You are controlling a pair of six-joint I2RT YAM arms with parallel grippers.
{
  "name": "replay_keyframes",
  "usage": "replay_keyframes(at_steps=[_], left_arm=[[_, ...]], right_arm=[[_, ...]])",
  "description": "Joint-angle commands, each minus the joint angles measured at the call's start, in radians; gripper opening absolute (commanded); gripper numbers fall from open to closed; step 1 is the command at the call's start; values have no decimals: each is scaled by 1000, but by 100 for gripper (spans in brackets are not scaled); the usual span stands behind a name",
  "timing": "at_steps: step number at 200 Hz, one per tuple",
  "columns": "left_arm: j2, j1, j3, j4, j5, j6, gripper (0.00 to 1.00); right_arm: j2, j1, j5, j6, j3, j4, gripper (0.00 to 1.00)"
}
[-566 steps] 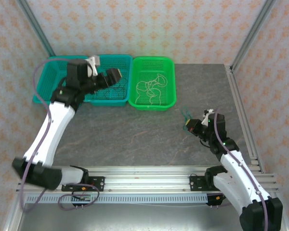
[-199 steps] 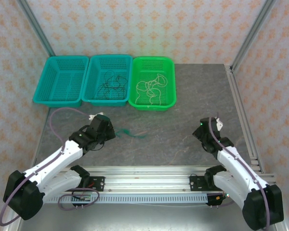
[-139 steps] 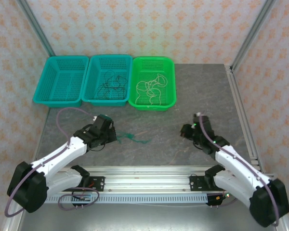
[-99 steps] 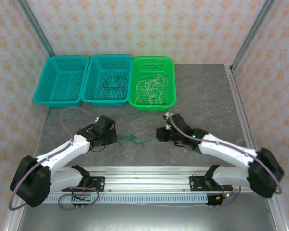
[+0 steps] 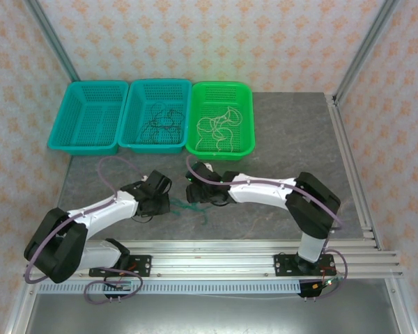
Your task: Untangle the cables
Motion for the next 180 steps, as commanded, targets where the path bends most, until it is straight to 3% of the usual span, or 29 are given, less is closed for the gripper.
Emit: replay_keyframes(at_steps=[1, 22, 46, 55, 92, 127, 148, 180], left_arm=[[-23, -10, -10, -34, -55, 4, 0], [-33, -9, -11, -30, -56, -1, 0], [-40, -9, -13, -34, -60, -2, 0], [-43, -10, -14, -36, -62, -2, 0], [-59, -9, -19, -51, -82, -2, 0], [-75, -8, -15, -102, -165, -47, 0], [-75, -4, -5, -161, -249, -90, 0], [-68, 0, -2, -170, -266, -100, 0]], right_arm=[[37, 24, 13, 6, 32, -59, 62], [82, 25, -44, 19, 29, -12, 59], [135, 25, -65, 14, 40, 30, 50], [156, 25, -73, 12, 48, 39, 44], [183, 25, -50, 27, 40, 57, 0], [94, -22, 24, 64, -63, 94, 0], [-19, -107, 103, 137, -187, 96, 0], [-251, -252, 231, 156, -396, 74, 0]])
